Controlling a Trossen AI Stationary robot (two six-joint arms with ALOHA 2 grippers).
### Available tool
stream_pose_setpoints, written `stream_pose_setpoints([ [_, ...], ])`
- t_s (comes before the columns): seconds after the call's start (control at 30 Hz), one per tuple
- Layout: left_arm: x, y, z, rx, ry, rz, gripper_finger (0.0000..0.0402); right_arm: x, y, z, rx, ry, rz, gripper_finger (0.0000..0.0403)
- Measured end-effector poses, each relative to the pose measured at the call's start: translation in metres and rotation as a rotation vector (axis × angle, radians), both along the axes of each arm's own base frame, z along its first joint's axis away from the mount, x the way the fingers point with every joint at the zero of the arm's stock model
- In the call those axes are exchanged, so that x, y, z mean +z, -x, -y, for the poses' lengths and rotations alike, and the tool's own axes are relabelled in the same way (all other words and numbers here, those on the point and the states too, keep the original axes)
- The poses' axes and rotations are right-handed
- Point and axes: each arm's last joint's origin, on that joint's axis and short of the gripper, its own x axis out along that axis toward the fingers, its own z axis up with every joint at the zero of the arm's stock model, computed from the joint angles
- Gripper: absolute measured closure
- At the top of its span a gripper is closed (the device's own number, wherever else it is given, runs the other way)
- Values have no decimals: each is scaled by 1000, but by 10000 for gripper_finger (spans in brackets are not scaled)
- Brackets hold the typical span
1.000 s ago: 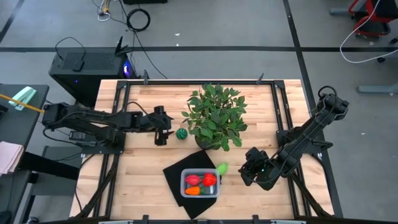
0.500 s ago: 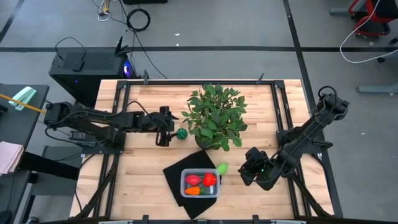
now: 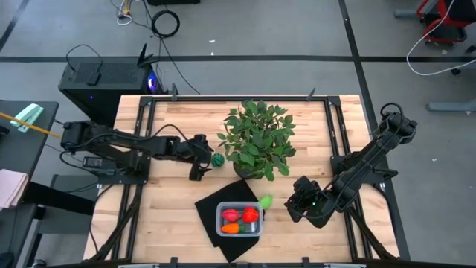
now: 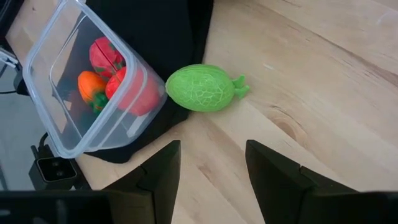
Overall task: Pick and placing Produce into tupperware
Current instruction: Put the green watermelon into the transparent bin
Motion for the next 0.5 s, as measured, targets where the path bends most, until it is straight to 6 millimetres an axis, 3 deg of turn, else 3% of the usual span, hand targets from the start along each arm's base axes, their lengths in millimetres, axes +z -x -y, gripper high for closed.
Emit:
stream_pose_setpoints([
  [0.17, 0, -2, 0, -36, -36, 9, 4, 0, 0, 0, -4, -5, 2, 216],
  [0.5, -4, -6, 0, -78, -53, 8, 3, 1, -1, -1, -5, -16, 13, 216],
])
